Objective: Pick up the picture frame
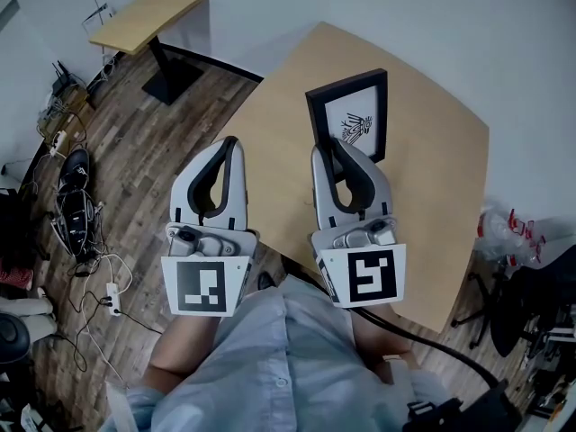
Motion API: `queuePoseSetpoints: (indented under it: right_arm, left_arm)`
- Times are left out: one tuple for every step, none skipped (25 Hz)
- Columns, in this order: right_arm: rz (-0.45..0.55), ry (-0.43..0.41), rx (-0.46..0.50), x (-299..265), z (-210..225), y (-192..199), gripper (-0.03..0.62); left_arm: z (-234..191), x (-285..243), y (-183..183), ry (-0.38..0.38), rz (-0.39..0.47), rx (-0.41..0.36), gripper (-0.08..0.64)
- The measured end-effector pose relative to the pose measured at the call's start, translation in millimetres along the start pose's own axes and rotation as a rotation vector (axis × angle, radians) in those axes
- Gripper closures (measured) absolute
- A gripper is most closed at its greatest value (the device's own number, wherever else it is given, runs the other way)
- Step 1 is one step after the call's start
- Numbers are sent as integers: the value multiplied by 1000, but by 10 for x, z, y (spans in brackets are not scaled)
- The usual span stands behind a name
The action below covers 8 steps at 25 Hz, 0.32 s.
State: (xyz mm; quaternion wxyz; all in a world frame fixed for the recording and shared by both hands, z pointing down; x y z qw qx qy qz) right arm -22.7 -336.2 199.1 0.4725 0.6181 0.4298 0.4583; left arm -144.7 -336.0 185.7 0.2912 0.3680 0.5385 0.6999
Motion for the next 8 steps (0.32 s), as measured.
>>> queuePoseSetpoints:
  right_arm:
    - [0,1,2,11,-13,-3,533]
    - [0,0,4,21,-27,-3,533]
    - [0,0,5,31,-38,-2,533]
    - [0,0,6,41,-43,1,533]
    - [-1,0,6,51,-42,4,533]
    - [-1,0,7,58,-35,9,534]
    - [-1,1,7,64,-27,13,533]
    - [-2,1,7,69,-17,18,533]
  left_arm:
    - [-2,16,-1,0,1,1,558]
    - [-6,31,2,-1,1,3,558]
    - [-8,44,6,-3,0,6,558]
    - [-6,54,8,-4,1,7,558]
    - [1,58,9,-4,2,7,558]
    - [12,57,10,-3,3,5,558]
    - [23,55,11,-1,4,3,558]
    - [34,53,13,0,5,1,558]
Point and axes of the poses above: the fingertips, and each gripper's own axes: x backward along the fingers, z to its right, y out of its underside, the point moved 2 cm from there along x, backward along the fingers, and after that the axes turned 11 degrees about y, right-handed, at the moved point
